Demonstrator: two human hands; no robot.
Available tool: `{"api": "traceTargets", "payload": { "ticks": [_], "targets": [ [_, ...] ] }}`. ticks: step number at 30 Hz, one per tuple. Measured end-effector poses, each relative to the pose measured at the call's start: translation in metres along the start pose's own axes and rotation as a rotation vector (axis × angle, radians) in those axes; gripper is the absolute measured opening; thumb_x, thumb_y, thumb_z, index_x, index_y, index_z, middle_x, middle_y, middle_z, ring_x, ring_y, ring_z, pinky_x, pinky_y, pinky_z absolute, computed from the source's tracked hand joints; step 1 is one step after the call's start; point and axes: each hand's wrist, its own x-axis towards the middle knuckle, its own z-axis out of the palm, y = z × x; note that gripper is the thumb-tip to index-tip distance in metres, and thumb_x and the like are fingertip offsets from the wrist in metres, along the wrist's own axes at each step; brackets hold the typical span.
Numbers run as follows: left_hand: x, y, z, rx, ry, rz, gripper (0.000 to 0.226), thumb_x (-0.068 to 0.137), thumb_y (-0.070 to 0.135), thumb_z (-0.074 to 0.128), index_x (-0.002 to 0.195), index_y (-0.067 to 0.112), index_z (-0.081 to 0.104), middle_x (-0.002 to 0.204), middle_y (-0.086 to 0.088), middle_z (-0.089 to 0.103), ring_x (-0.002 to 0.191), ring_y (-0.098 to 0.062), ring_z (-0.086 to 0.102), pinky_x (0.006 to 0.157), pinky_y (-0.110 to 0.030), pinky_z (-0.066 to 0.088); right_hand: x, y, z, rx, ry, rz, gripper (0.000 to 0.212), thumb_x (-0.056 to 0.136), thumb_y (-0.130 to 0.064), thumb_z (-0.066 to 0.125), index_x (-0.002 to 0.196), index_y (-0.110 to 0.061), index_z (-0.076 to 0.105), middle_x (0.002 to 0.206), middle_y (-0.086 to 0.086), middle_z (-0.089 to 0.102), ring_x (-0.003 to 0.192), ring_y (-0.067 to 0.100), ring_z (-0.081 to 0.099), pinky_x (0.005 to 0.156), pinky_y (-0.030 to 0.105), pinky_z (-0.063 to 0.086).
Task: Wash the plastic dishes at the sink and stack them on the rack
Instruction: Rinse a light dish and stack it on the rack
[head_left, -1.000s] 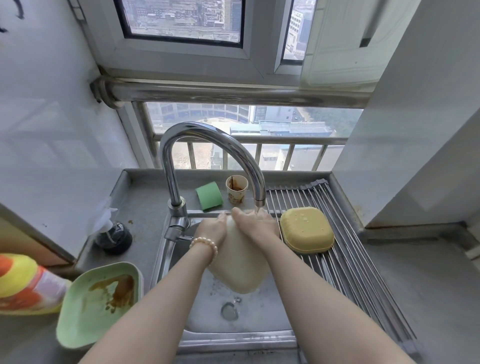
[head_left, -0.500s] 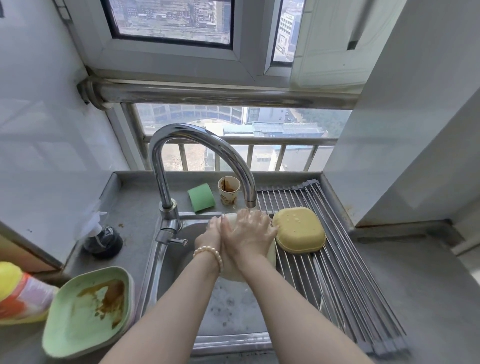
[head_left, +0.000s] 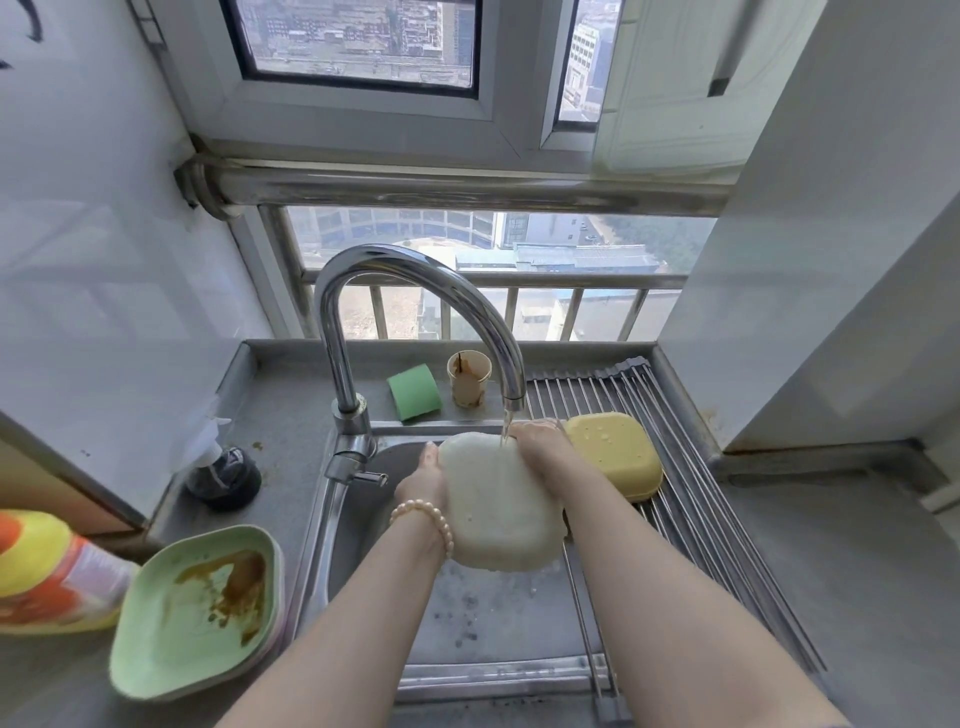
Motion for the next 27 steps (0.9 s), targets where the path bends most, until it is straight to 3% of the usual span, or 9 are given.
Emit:
{"api": "traceTargets", "payload": {
  "ticks": [2, 4, 7, 9, 14, 17, 19, 23, 27],
  "targets": [
    [0.004, -0.001, 0.001, -0.022, 0.003, -0.022, 0.062, 0.091, 0.053, 0.051, 0.123, 0.0, 0.057, 0.119, -0.014, 0.061, 0.101, -0.028, 0.059, 0.092, -0.035, 0.048, 0.001, 0.008, 0.006, 0.127, 0.066, -0.042, 0.035, 0.1, -0.024, 0.039, 0.116, -0.006, 0.064, 0.125, 0.013, 0.061, 0.119, 0.031, 0.053, 0.079, 0.024, 0.042],
    [0.003, 0.002, 0.001, -0.054, 0.016, -0.037, 0.057, 0.093, 0.048, 0.049, 0.12, -0.001, 0.056, 0.106, -0.012, 0.059, 0.089, -0.025, 0.056, 0.077, -0.031, 0.045, -0.012, 0.009, 0.021, 0.084, 0.246, -0.062, 0.044, 0.101, -0.039, 0.03, 0.118, -0.012, 0.06, 0.122, 0.013, 0.061, 0.113, 0.032, 0.055, 0.085, 0.032, 0.041],
    [0.003, 0.005, 0.004, -0.084, 0.076, -0.056, 0.06, 0.096, 0.047, 0.043, 0.122, -0.005, 0.053, 0.117, -0.014, 0.058, 0.104, -0.031, 0.058, 0.085, -0.034, 0.045, -0.037, 0.009, 0.043, -0.162, 0.405, -0.122, 0.058, 0.097, -0.055, 0.026, 0.137, -0.015, 0.038, 0.133, 0.015, 0.046, 0.12, 0.033, 0.047, 0.092, 0.041, 0.04],
    [0.001, 0.004, 0.002, -0.09, 0.092, -0.066, 0.066, 0.098, 0.05, 0.037, 0.127, -0.007, 0.049, 0.128, -0.019, 0.055, 0.117, -0.034, 0.054, 0.092, -0.037, 0.042, -0.044, 0.013, 0.05, -0.213, 0.401, -0.128, 0.067, 0.093, -0.061, 0.03, 0.143, -0.016, 0.032, 0.135, 0.016, 0.041, 0.121, 0.034, 0.044, 0.094, 0.043, 0.041],
    [-0.003, 0.001, 0.002, -0.124, 0.123, -0.088, 0.068, 0.097, 0.053, 0.039, 0.128, -0.007, 0.05, 0.13, -0.02, 0.055, 0.118, -0.034, 0.054, 0.1, -0.04, 0.043, -0.02, 0.03, 0.031, 0.16, 0.263, 0.026, 0.069, 0.088, -0.068, 0.039, 0.118, -0.008, 0.058, 0.114, 0.013, 0.063, 0.103, 0.03, 0.058, 0.082, 0.033, 0.042],
    [-0.008, 0.006, 0.006, 0.012, 0.182, 0.091, 0.059, 0.099, 0.045, 0.04, 0.12, -0.008, 0.056, 0.123, -0.022, 0.059, 0.112, -0.034, 0.057, 0.087, -0.033, 0.043, -0.01, 0.03, 0.029, 0.503, 0.142, 0.178, 0.078, 0.085, -0.073, 0.04, 0.106, -0.001, 0.061, 0.108, 0.013, 0.064, 0.098, 0.03, 0.058, 0.09, 0.037, 0.048],
    [-0.022, 0.009, 0.009, 0.222, 0.211, 0.317, 0.058, 0.097, 0.048, 0.043, 0.118, -0.004, 0.057, 0.12, -0.02, 0.06, 0.107, -0.033, 0.057, 0.078, -0.032, 0.039, -0.006, 0.028, 0.032, 0.662, 0.131, 0.251, 0.084, 0.082, -0.074, 0.043, 0.112, 0.002, 0.058, 0.107, 0.012, 0.064, 0.097, 0.03, 0.06, 0.092, 0.04, 0.05],
    [-0.036, -0.006, 0.017, 0.584, 0.19, 0.582, 0.087, 0.081, 0.058, 0.061, 0.146, 0.009, 0.03, 0.14, -0.016, 0.037, 0.126, -0.032, 0.04, 0.098, -0.037, 0.037, -0.008, 0.02, 0.025, 0.717, 0.249, 0.245, 0.059, 0.098, -0.048, 0.043, 0.121, 0.005, 0.055, 0.119, 0.015, 0.061, 0.111, 0.035, 0.058, 0.095, 0.039, 0.048],
    [-0.043, -0.017, 0.031, 0.834, 0.179, 0.729, 0.084, 0.092, 0.059, 0.039, 0.154, 0.015, 0.002, 0.155, -0.015, 0.018, 0.138, -0.032, 0.023, 0.109, -0.04, 0.026, -0.014, 0.021, 0.021, 0.696, 0.404, 0.233, 0.057, 0.102, -0.041, 0.036, 0.116, 0.01, 0.057, 0.116, 0.02, 0.063, 0.11, 0.038, 0.058, 0.097, 0.044, 0.045]
  ]
}}
